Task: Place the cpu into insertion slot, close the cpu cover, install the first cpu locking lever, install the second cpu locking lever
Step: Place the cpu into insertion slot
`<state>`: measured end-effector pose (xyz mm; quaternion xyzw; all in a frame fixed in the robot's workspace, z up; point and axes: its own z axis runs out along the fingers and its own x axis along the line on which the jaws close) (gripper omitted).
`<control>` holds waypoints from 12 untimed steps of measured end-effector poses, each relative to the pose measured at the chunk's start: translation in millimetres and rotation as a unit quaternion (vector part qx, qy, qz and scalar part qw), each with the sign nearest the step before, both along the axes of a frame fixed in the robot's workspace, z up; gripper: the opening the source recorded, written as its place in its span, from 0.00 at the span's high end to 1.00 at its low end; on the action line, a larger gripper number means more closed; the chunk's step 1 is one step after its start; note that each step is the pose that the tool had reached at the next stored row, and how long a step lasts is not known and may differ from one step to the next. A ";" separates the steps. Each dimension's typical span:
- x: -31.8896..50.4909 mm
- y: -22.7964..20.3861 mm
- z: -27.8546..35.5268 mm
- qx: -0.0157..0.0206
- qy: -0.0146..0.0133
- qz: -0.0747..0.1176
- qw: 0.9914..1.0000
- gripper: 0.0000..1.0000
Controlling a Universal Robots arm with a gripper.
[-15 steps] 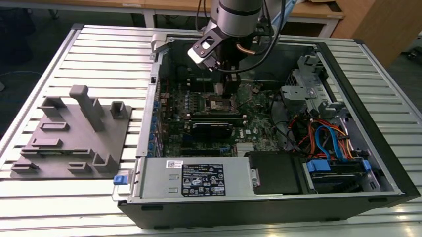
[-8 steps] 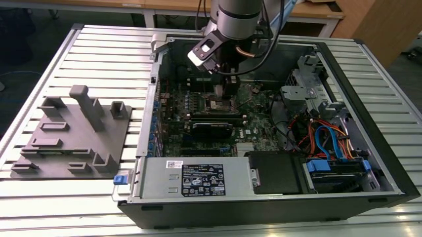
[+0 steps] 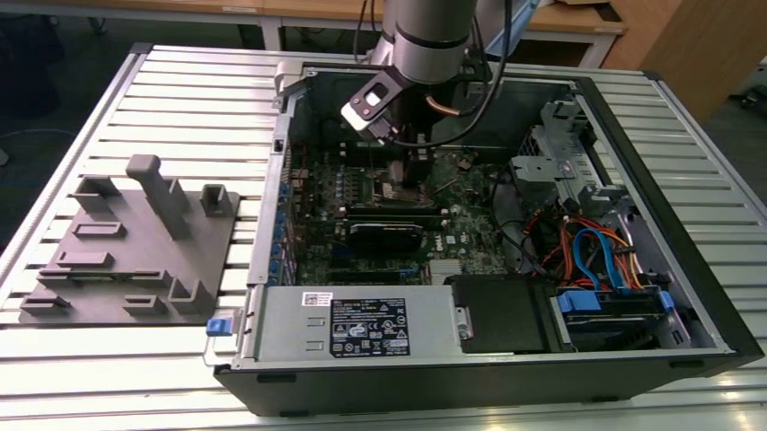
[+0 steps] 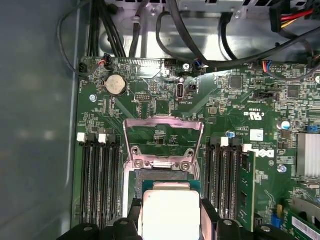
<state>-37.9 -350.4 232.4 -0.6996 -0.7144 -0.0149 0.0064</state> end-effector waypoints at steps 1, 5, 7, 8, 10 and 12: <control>0.0 0.7 -1.8 0.000 0.000 0.000 1.000 0.46; 0.0 4.4 -8.6 0.000 0.000 -0.002 1.000 0.46; -0.9 4.6 -10.4 0.001 0.000 -0.002 1.000 0.46; -1.3 4.7 -11.6 0.001 0.000 -0.002 1.000 0.46; -1.9 4.7 -14.3 0.001 0.000 -0.006 1.000 0.46; -2.0 4.8 -16.4 0.001 0.000 -0.011 1.000 0.46</control>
